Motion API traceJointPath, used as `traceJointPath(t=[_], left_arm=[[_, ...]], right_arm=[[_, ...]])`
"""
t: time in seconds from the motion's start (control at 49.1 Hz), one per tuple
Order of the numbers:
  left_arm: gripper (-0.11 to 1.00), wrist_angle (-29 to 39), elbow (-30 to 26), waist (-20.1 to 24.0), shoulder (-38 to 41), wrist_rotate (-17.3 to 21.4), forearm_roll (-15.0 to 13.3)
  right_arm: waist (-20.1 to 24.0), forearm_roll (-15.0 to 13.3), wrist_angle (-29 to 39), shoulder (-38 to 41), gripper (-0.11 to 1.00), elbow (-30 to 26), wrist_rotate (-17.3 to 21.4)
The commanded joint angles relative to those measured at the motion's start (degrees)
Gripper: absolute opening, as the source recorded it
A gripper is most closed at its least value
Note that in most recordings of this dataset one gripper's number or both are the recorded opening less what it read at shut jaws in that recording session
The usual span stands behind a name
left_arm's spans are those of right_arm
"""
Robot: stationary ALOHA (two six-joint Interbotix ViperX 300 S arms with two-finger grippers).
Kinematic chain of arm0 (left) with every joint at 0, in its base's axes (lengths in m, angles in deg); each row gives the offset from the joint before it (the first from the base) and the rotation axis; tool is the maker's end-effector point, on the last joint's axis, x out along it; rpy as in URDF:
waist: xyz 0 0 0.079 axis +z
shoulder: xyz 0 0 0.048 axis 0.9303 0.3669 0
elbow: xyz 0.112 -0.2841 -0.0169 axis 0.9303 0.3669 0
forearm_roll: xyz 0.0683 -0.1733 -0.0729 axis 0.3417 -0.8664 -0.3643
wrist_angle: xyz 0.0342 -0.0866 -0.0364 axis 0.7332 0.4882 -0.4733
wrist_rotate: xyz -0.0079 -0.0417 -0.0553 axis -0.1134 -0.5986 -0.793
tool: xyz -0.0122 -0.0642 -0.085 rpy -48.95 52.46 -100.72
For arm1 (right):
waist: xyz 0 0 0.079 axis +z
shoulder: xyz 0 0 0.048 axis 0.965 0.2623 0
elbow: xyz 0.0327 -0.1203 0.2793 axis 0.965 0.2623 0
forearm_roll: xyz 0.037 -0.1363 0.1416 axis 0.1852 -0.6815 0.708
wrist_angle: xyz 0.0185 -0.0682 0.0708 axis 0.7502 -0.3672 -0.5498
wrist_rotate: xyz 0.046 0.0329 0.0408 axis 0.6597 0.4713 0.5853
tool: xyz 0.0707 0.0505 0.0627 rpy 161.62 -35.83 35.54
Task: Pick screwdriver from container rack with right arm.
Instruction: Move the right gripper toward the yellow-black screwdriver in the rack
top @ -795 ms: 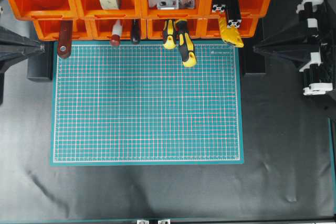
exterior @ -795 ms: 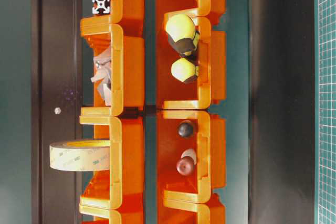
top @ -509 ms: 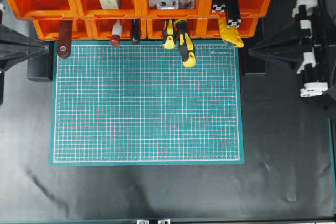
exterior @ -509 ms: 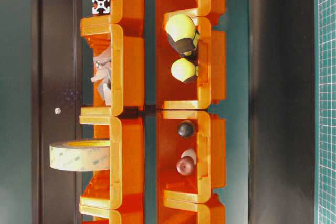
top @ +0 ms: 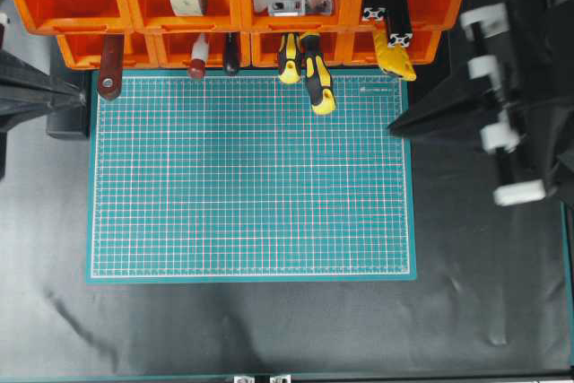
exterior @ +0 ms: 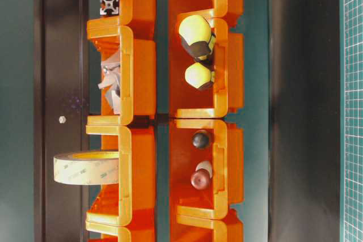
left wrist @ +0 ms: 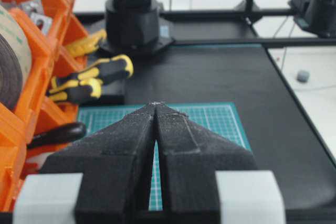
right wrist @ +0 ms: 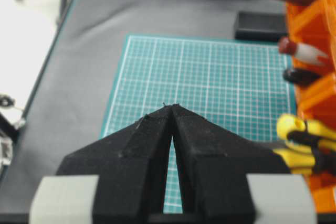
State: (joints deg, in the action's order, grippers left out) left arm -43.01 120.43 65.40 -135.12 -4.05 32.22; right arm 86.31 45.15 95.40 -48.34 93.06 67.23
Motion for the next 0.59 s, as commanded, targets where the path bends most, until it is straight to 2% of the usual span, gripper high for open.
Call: traceJointPath(t=[0.0, 0.102, 0.204, 0.285, 0.346, 0.509, 0.571], left_arm=[[0.00, -0.62, -1.67, -0.26, 0.88, -0.18, 0.26], [0.00, -0.97, -1.67, -0.88, 0.97, -0.18, 0.26], [0.00, -0.88, -1.67, -1.67, 0.70, -0.18, 0.18], [0.00, -0.70, -1.67, -2.20, 0.62, -0.18, 0.18], [0.00, -0.62, -1.67, -2.37, 0.70, -0.18, 0.18], [0.00, -0.62, -1.67, -2.55, 1.05, -0.18, 0.18], [0.00, -0.62, -1.67, -2.55, 1.05, -0.18, 0.18]], right_arm=[[2.11, -4.13, 7.56, 5.01, 0.01, -7.03, 0.62], [4.04, -8.53, 13.36, 9.58, 0.01, -10.55, 1.85], [6.59, -15.29, 18.54, 13.89, 0.01, -13.71, 5.01], [8.96, -23.20, 23.82, 17.14, 0.01, -15.73, 8.96], [11.16, -30.15, 29.09, 19.34, 0.01, -16.79, 12.74], [18.90, -50.10, 44.03, 25.22, 0.01, -16.79, 23.99], [21.27, -55.02, 48.52, 27.25, 0.01, -16.17, 27.33]])
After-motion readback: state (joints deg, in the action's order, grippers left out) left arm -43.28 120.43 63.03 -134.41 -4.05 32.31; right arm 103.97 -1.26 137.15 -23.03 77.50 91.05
